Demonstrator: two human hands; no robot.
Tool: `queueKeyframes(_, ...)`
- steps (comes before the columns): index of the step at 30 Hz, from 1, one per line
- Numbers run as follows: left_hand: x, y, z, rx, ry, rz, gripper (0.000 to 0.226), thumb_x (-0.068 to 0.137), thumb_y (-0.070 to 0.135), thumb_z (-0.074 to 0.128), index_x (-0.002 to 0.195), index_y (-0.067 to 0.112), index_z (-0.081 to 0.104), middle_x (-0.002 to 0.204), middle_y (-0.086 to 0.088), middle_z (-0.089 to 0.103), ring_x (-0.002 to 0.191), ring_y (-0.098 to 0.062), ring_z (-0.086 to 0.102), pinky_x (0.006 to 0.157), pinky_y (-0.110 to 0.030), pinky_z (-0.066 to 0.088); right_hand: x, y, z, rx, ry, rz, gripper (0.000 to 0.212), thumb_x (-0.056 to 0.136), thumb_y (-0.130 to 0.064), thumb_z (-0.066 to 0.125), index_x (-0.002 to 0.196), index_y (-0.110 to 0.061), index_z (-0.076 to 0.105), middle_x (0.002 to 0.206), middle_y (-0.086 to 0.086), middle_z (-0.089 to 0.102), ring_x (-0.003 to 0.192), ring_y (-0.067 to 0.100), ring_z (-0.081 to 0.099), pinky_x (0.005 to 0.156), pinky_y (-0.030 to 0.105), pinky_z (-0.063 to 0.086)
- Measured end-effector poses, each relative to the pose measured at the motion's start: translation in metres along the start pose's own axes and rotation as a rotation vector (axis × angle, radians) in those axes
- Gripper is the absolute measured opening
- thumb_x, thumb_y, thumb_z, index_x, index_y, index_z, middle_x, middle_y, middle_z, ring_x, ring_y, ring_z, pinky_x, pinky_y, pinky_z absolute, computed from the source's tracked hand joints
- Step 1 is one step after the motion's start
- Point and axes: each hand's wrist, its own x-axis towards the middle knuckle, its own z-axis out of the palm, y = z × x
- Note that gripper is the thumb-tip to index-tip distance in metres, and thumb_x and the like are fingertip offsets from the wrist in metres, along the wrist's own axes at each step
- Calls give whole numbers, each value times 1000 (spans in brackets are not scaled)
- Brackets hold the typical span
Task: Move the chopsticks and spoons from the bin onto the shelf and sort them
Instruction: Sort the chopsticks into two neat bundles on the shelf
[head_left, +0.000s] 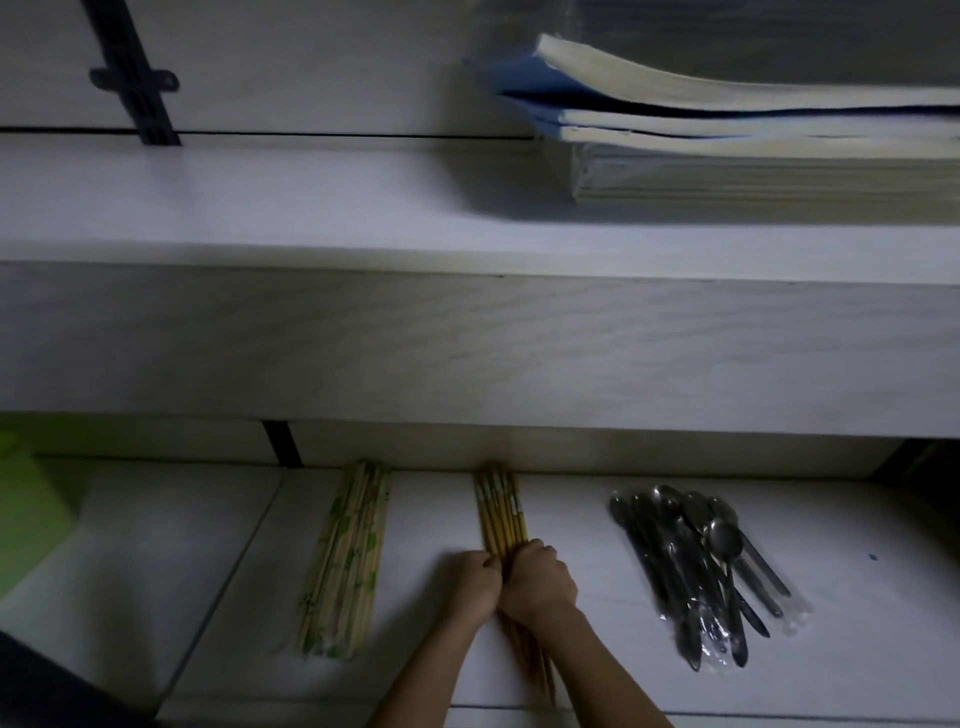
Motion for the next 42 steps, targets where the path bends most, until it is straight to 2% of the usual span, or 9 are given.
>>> queueKeyframes(5,-2,-13,-10,295,105,133,32,93,18,37,90,9,68,109,-11,63,108,-27,51,95,-32,36,4,1,-1,-26,-14,26,47,78,-31,65,117,-9,49,118,8,58,109,22,58,88,29,49)
queueKeyframes(10,-4,-19,-17,185,21,239,44,76,24,36,91,8,74,100,-16,68,98,-27,59,88,-31,45,1,4,-5,-106,60,-20,17,82,-30,58,95,-18,58,94,2,63,88,17,61,74,24,49)
queueKeyframes(15,-9,-30,-34,242,329,399,22,77,-4,51,86,11,65,96,-3,60,94,-14,50,78,-20,38,3,8,-14,-82,-7,-47,16,82,-36,57,86,-21,54,72,-5,51,75,13,54,66,22,46)
queueKeyframes(18,-13,-32,-46,515,425,679,52,46,0,74,95,18,66,99,1,66,99,-16,59,84,-26,50,5,22,-23,184,-219,-24,21,79,-37,60,84,-17,63,67,-5,63,62,9,62,66,20,53)
queueKeyframes(22,-7,-15,-46,929,281,956,87,34,7,79,119,16,62,122,-2,65,114,-20,61,97,-43,49,-6,35,-36,374,-446,-105,3,70,-17,61,67,-18,60,55,-5,59,47,5,54,59,18,46)
queueKeyframes(28,-4,11,-36,1157,11,1121,45,42,11,75,83,20,59,77,5,67,71,-13,65,73,-24,53,-11,46,-53,346,-660,-175,7,72,-12,61,74,-19,61,64,-4,61,55,6,57,68,22,50)
queueKeyframes(32,-7,22,-39,1162,-34,1019,35,79,4,50,113,11,46,115,-10,59,104,-30,56,82,-37,40,-19,61,-74,368,-541,-276,15,77,-29,69,89,-20,67,75,-4,70,65,4,64,71,19,51)
queueKeyframes(36,-6,21,-44,1052,-36,918,33,83,15,49,116,15,46,116,-7,60,104,-30,56,79,-36,40,-27,86,-104,476,-270,-226,72,71,-73,51,99,-9,67,88,5,69,78,15,64,71,24,48)
queueKeyframes(42,-5,29,-50,727,7,848,30,84,29,54,113,21,52,107,-1,66,97,-23,61,73,-29,44,-31,106,-102,1572,286,-10,27,95,-8,34,94,-4,60,82,14,65,66,18,66,69,28,54)
